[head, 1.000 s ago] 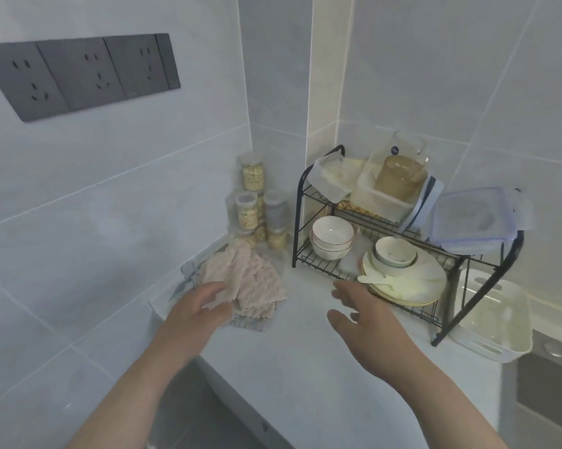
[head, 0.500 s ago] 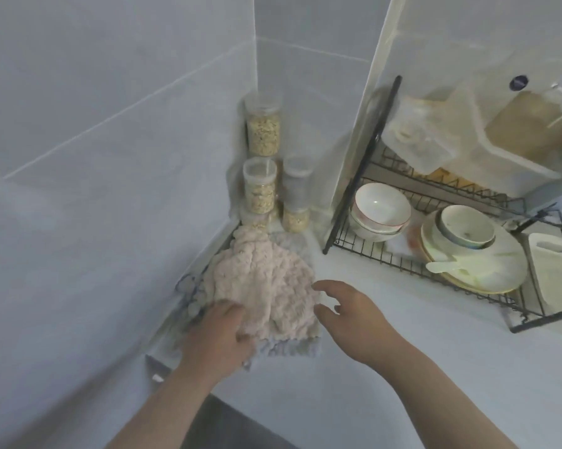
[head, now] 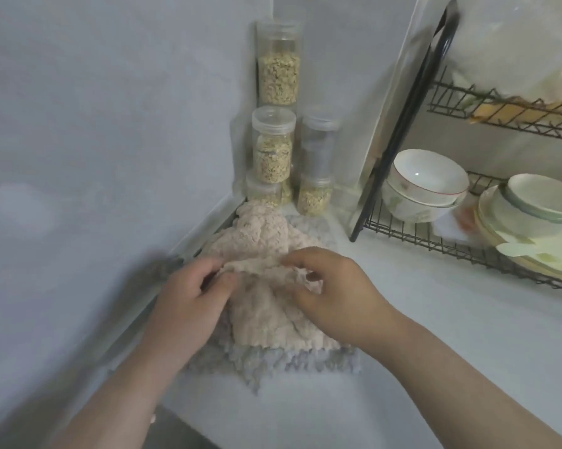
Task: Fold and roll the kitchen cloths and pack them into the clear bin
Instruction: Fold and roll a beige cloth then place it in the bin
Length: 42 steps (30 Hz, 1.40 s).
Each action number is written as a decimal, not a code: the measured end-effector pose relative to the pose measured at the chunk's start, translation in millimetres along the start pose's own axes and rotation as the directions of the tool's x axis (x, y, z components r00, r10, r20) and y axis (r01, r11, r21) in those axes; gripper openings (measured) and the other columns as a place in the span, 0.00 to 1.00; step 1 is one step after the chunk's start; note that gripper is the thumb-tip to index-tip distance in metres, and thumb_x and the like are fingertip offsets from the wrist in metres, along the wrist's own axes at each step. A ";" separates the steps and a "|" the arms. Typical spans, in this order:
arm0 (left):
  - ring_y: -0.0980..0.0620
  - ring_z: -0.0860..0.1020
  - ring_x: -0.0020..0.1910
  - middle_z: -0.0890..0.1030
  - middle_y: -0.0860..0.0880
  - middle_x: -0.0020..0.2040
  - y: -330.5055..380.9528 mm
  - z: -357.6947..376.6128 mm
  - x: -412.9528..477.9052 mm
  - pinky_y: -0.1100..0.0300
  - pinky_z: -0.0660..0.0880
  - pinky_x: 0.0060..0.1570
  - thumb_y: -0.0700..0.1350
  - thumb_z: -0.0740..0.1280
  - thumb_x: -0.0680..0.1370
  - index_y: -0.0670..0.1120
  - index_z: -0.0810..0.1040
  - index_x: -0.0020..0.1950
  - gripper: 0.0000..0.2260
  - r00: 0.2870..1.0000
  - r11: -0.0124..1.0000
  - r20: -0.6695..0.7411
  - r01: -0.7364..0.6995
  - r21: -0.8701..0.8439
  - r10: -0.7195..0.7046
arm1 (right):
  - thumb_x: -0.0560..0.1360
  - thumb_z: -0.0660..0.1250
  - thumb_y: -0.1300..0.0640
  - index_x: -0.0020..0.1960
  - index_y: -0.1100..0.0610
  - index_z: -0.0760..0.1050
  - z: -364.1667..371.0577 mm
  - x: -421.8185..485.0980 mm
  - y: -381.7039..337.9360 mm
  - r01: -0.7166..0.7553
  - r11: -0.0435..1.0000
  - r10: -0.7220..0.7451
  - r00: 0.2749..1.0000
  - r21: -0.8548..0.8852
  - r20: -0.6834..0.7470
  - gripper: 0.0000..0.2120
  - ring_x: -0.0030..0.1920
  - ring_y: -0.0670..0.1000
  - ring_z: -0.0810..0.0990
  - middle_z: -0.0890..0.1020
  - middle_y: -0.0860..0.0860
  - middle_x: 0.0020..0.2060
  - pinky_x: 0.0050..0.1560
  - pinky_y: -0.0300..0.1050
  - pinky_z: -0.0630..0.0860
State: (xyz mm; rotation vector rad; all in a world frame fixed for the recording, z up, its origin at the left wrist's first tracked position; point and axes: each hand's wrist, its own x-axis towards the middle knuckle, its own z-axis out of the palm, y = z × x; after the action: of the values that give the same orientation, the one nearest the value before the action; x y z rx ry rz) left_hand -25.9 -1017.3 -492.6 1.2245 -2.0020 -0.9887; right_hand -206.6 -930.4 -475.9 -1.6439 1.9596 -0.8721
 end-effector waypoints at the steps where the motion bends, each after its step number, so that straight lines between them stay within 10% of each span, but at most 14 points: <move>1: 0.58 0.72 0.30 0.76 0.53 0.31 2.7 -1.0 3.3 0.59 0.68 0.34 0.48 0.67 0.76 0.49 0.79 0.40 0.06 0.998 0.999 -0.039 -0.046 0.005 0.046 | 0.75 0.67 0.55 0.64 0.49 0.76 3.3 4.5 0.0 0.065 0.997 -0.065 0.998 -0.044 -0.004 0.18 0.52 0.33 0.70 0.76 0.39 0.58 0.54 0.20 0.63; 11: 0.62 0.71 0.27 0.72 0.53 0.30 32.1 -10.2 26.4 0.72 0.64 0.26 0.44 0.64 0.79 0.48 0.76 0.41 0.07 0.899 0.931 -0.244 -0.351 0.098 0.364 | 0.77 0.65 0.56 0.60 0.52 0.78 3.7 32.6 24.3 0.107 0.936 -0.191 0.955 -0.336 -0.229 0.12 0.54 0.47 0.75 0.79 0.48 0.57 0.48 0.35 0.66; 18: 0.58 0.70 0.29 0.73 0.52 0.32 79.7 -37.4 27.9 0.64 0.66 0.31 0.45 0.64 0.79 0.47 0.77 0.43 0.06 0.816 0.862 -0.283 -0.493 0.116 0.505 | 0.76 0.67 0.50 0.61 0.50 0.76 0.5 24.3 8.6 0.034 0.983 -0.092 0.943 -0.181 -0.321 0.15 0.47 0.45 0.76 0.79 0.45 0.53 0.42 0.36 0.70; 27: 0.58 0.74 0.32 0.78 0.55 0.34 151.0 -92.8 8.8 0.60 0.70 0.35 0.43 0.65 0.78 0.50 0.78 0.40 0.07 0.719 0.764 -0.305 -0.643 0.050 0.625 | 0.72 0.58 0.63 0.39 0.63 0.73 -53.8 -24.4 -64.1 0.067 0.996 -0.018 0.817 0.063 -0.576 0.07 0.31 0.51 0.67 0.72 0.56 0.30 0.31 0.42 0.65; 35: 0.53 0.77 0.31 0.79 0.51 0.35 175.2 -116.6 -34.6 0.59 0.73 0.33 0.34 0.74 0.69 0.47 0.77 0.42 0.10 0.791 0.793 -0.109 -0.608 -0.029 0.602 | 0.72 0.71 0.56 0.40 0.54 0.80 -158.2 -149.5 -89.1 0.186 0.973 0.008 0.569 0.138 -0.822 0.03 0.34 0.45 0.77 0.82 0.49 0.35 0.29 0.30 0.71; 42: 0.51 0.76 0.29 0.79 0.47 0.32 193.1 -81.9 -76.4 0.62 0.73 0.27 0.33 0.70 0.73 0.40 0.77 0.46 0.06 0.832 0.738 0.036 -0.470 -0.485 0.554 | 0.69 0.75 0.58 0.38 0.58 0.80 -199.4 -259.2 -86.0 0.189 0.963 0.062 0.536 0.191 -0.842 0.05 0.30 0.47 0.80 0.82 0.50 0.29 0.28 0.39 0.76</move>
State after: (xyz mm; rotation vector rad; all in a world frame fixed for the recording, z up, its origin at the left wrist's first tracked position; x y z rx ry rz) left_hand -22.2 -913.3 -295.1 0.2945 -1.9173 -1.2079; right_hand -230.3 -648.0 -291.5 -1.1987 2.1778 -2.1883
